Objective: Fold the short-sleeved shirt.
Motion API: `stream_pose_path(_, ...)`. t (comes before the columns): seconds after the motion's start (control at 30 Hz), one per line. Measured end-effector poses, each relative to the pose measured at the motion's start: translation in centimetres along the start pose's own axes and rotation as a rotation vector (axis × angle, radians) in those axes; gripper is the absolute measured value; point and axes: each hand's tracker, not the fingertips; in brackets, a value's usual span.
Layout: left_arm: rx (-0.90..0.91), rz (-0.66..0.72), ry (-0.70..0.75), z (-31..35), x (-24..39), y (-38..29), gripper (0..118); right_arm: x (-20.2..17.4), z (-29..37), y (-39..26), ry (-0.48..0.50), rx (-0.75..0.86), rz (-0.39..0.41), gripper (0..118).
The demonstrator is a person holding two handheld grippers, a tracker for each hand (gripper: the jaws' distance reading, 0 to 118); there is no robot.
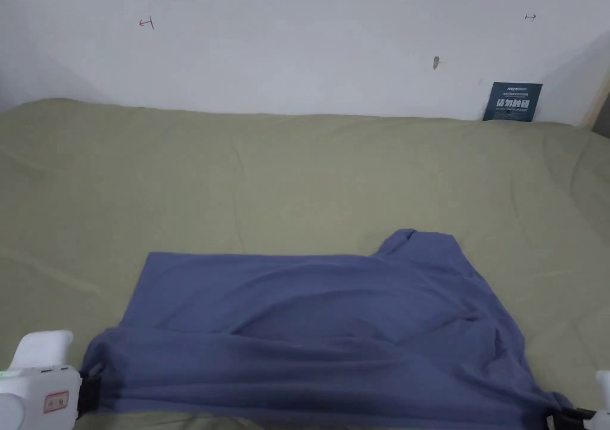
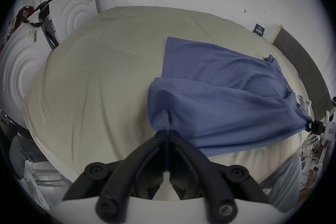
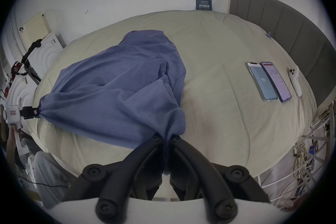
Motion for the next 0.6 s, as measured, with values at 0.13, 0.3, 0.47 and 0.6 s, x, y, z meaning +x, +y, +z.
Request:
stream_pose_path(0.13, -0.012, 0.000, -0.003, 1.9, -0.6, -2.2, 2, 0.3, 1.5, -2.2, 0.010, -0.016, -0.007, 7)
stream_pose_path(0.3, -0.032, 0.002, -0.008, 2.4, -1.4, -4.1, 2, 0.4, 1.7, -4.0, 0.017, -0.038, -0.012, 7)
stream_pose_path(0.47, -0.030, 0.030, -0.033, 1.8, -1.7, -4.2, 104, 0.3, 1.2, -3.6, 0.038, -0.023, -0.022, 118)
stream_pose_path(0.6, 0.051, -0.007, -0.017, 3.3, -1.2, -1.8, 114, -0.4, 2.0, -1.2, 0.042, 0.047, 0.005, 115)
